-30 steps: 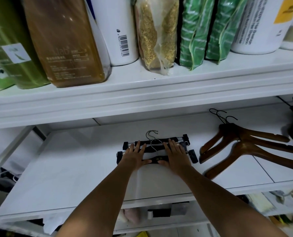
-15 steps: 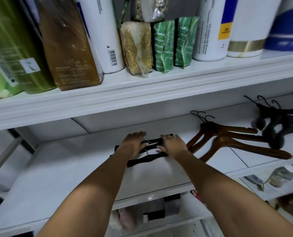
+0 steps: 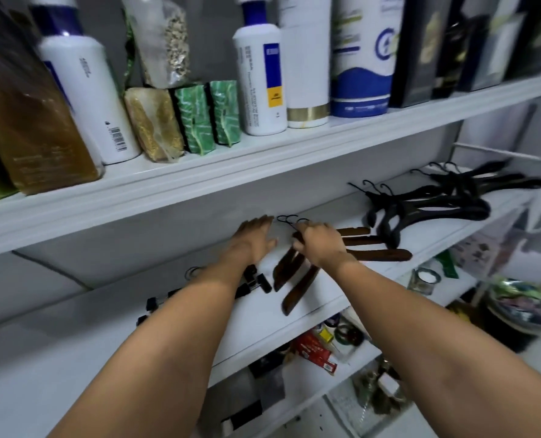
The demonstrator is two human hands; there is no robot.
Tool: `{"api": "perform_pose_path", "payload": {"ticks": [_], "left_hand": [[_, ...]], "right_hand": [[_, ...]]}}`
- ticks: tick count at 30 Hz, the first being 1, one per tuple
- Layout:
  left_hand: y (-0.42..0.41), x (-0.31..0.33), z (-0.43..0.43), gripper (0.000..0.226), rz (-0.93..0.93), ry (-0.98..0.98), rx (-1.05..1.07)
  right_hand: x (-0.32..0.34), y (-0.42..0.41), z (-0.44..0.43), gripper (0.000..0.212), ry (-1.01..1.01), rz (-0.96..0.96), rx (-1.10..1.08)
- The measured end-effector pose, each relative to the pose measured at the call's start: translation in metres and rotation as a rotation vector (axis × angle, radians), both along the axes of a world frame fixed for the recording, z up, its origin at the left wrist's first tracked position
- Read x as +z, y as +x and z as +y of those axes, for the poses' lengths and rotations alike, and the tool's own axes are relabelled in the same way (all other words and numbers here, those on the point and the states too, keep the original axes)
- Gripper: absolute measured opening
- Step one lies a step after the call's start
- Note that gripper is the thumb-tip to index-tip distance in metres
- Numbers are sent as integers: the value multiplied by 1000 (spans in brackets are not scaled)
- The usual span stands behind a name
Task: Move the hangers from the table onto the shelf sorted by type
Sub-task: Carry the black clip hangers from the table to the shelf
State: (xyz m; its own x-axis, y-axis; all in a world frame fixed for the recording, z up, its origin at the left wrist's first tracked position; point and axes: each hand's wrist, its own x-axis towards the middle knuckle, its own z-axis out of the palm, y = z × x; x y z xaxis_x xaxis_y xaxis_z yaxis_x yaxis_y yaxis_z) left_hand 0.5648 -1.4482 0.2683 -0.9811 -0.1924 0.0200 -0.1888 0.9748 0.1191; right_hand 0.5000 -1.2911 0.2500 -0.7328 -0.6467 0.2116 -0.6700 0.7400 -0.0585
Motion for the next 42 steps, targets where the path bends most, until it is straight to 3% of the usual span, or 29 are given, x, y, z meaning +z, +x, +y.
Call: {"api": "perform_pose_path", "payload": {"ticks": [8,20,32,42], "left_hand": [[-62,49,107,68,114,-5,-167],[-125,88,342,66,197,-120,-529],[-125,61,600,66,204,-128,-896],[-119,40,734,65,158,-88,-1167]], "right_hand": [[48,-30,119,58,-46,96,-186],[87,-39,362,55,-95,153,-567],[53,30,610,52,-72,117,-1034],[30,94,716,53,-12,77,-1367]]}}
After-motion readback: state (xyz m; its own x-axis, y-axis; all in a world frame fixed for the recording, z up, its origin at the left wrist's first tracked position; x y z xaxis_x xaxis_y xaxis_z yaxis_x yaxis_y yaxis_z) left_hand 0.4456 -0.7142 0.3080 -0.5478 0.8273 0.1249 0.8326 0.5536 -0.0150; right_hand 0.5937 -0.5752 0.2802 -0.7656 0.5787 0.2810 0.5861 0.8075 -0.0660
